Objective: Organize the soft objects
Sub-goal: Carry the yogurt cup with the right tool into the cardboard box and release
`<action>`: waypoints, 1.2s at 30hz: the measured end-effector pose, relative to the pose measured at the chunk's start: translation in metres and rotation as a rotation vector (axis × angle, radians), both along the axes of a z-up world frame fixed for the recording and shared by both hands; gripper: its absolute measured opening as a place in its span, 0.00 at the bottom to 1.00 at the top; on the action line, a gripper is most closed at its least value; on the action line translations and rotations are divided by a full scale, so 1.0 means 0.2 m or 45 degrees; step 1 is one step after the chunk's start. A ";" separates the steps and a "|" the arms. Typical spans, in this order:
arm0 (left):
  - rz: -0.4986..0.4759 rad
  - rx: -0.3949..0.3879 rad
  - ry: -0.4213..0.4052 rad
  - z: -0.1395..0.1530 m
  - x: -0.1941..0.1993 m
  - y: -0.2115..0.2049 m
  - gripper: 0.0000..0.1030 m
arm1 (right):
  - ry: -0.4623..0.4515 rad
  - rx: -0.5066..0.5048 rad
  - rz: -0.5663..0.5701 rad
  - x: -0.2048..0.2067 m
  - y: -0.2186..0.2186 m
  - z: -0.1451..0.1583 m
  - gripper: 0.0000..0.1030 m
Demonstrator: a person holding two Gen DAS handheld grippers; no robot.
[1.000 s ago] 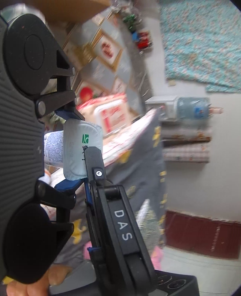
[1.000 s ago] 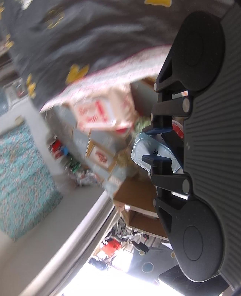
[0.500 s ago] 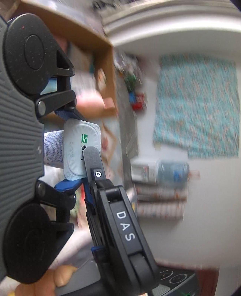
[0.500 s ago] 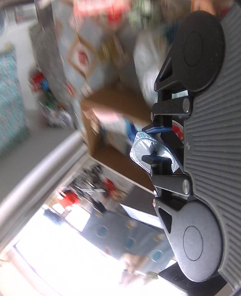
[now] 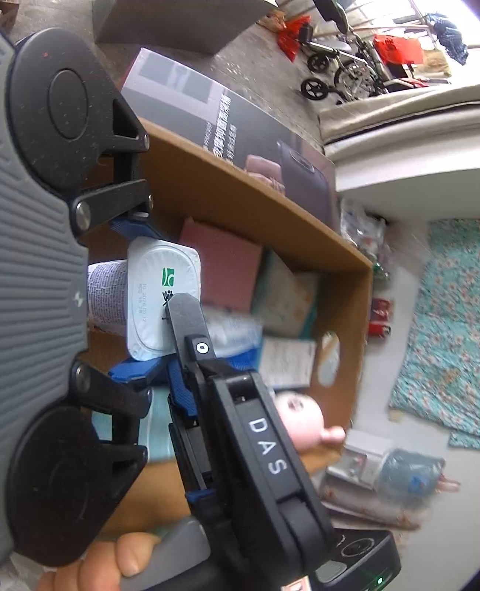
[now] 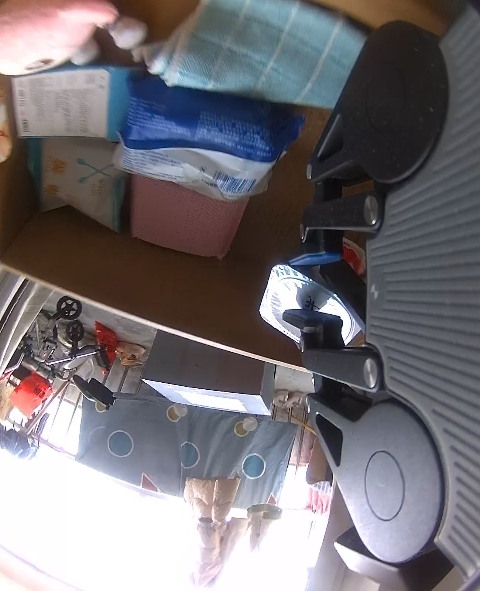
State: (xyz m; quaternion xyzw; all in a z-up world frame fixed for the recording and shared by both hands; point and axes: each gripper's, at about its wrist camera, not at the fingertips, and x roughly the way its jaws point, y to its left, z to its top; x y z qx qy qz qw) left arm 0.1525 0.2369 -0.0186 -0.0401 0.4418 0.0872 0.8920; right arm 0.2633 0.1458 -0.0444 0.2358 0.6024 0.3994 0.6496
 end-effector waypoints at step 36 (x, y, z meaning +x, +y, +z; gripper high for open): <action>-0.003 0.023 -0.095 0.05 -0.24 0.13 0.69 | 0.124 -0.145 -0.072 0.11 0.17 -0.30 0.32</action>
